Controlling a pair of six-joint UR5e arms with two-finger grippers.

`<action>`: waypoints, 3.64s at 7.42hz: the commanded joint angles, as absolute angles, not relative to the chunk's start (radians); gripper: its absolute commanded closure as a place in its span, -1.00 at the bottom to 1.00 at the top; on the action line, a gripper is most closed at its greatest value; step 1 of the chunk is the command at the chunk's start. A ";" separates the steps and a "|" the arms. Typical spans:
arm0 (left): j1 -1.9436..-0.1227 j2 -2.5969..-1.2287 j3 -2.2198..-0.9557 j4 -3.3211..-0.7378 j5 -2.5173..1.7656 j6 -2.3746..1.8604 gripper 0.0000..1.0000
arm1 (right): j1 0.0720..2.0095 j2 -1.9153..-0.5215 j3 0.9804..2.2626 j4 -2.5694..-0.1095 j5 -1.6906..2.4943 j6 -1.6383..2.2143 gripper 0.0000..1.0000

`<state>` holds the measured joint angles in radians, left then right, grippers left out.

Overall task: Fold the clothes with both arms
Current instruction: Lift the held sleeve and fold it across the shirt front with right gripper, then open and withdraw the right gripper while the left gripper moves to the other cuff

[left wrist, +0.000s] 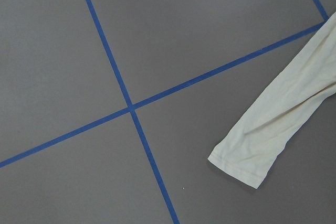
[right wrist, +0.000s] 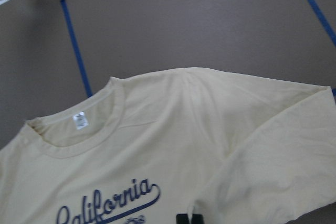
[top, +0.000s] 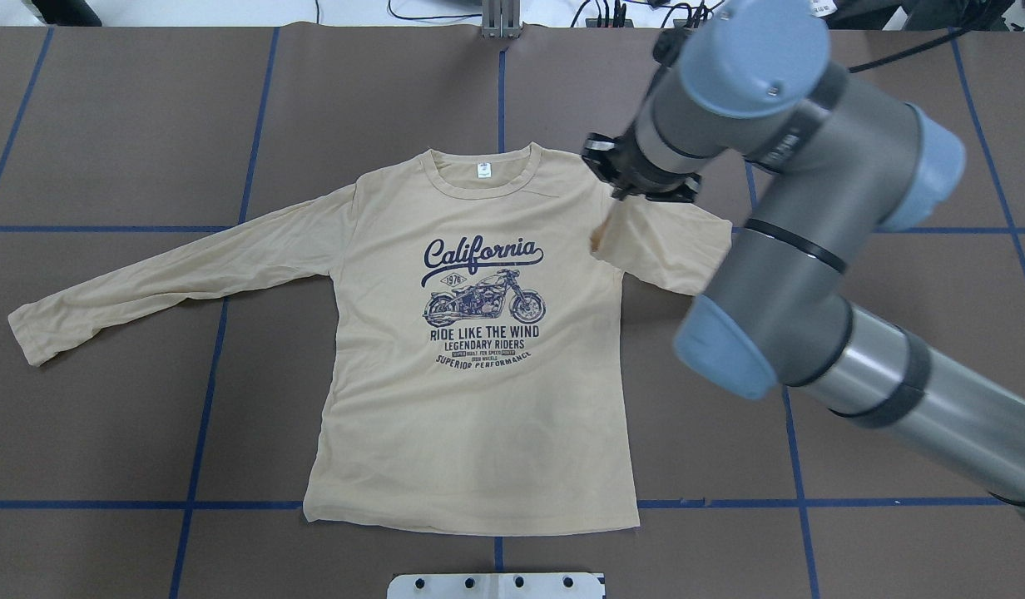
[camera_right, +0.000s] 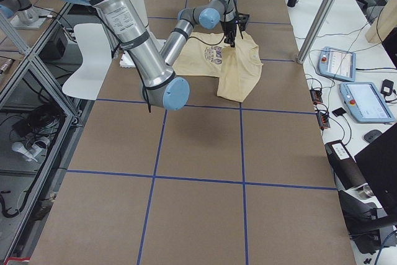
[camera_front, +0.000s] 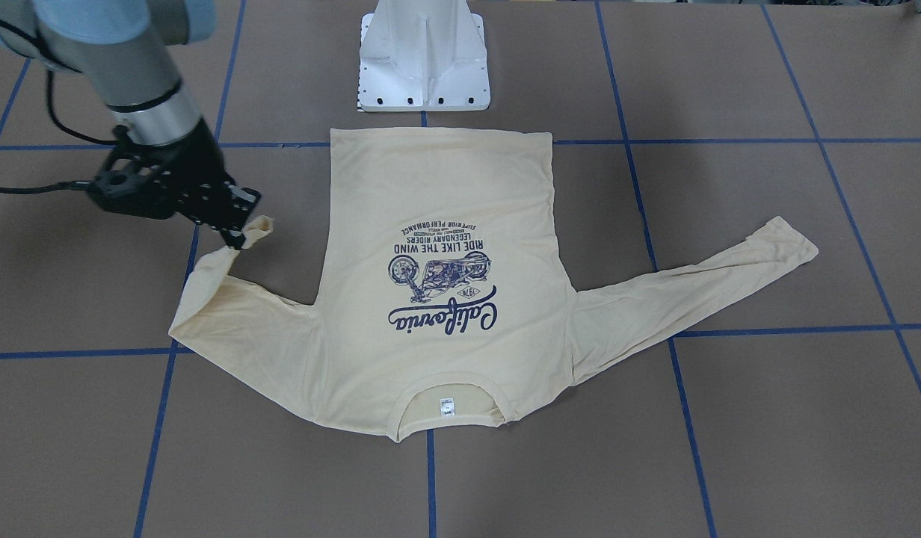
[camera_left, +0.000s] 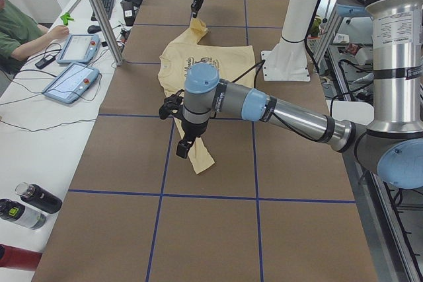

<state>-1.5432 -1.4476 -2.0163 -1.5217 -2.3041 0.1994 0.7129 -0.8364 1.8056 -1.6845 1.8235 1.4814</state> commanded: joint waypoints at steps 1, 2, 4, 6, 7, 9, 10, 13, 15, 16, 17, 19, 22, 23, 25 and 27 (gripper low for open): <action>-1.543 -1.450 -2.016 -1.522 -2.304 0.199 -1.00 | 0.680 -0.529 1.543 -1.701 1.764 1.560 1.00; -1.543 -1.450 -2.016 -1.522 -2.306 0.199 -1.00 | 0.658 -0.391 1.391 -1.698 1.756 1.610 1.00; -1.542 -1.450 -2.016 -1.520 -2.306 0.199 -1.00 | 0.580 -0.189 1.069 -1.584 1.657 1.687 1.00; -1.540 -1.450 -2.016 -1.520 -2.306 0.198 -1.00 | 0.526 -0.132 0.912 -1.483 1.554 1.741 -0.88; -1.540 -1.450 -2.016 -1.520 -2.304 0.199 -1.00 | 0.528 -0.097 0.887 -1.482 1.552 1.753 -0.92; -1.540 -1.466 -2.025 -1.535 -2.304 0.201 -1.00 | 0.557 -0.069 0.887 -1.485 1.589 1.767 -0.95; -1.529 -1.523 -1.999 -1.583 -2.306 0.199 -1.00 | 0.607 -0.089 0.893 -1.494 1.703 1.752 -0.98; -1.503 -1.540 -1.973 -1.659 -2.430 0.201 -1.00 | 0.673 -0.364 1.307 -1.745 1.812 1.556 -0.99; -1.404 -1.464 -1.962 -1.840 -2.427 0.171 -1.00 | 0.731 -0.660 1.647 -1.776 1.880 1.414 -0.99; -1.353 -1.460 -1.959 -1.868 -2.427 0.093 -1.00 | 0.771 -0.807 1.783 -1.776 1.910 1.310 -0.99; -1.304 -1.439 -1.956 -1.902 -2.425 0.051 -1.00 | 0.823 -0.931 1.878 -1.776 1.951 1.189 -0.99; -1.214 -1.396 -1.918 -2.018 -2.274 -0.035 -1.00 | 0.929 -1.140 1.985 -1.767 2.038 0.946 -0.99; -1.074 -1.391 -1.745 -2.289 -2.172 -0.204 -1.00 | 1.136 -1.419 1.997 -1.619 2.207 0.621 -0.99; -1.053 -1.390 -1.686 -2.395 -2.171 -0.260 -1.00 | 1.193 -1.533 1.990 -1.524 2.241 0.544 -0.99; -0.985 -1.341 -1.667 -2.465 -2.108 -0.290 -1.00 | 1.276 -1.662 1.991 -1.474 2.295 0.422 -0.99; -0.936 -1.336 -1.651 -2.468 -2.091 -0.290 -1.00 | 1.281 -1.664 1.987 -1.474 2.303 0.419 -0.99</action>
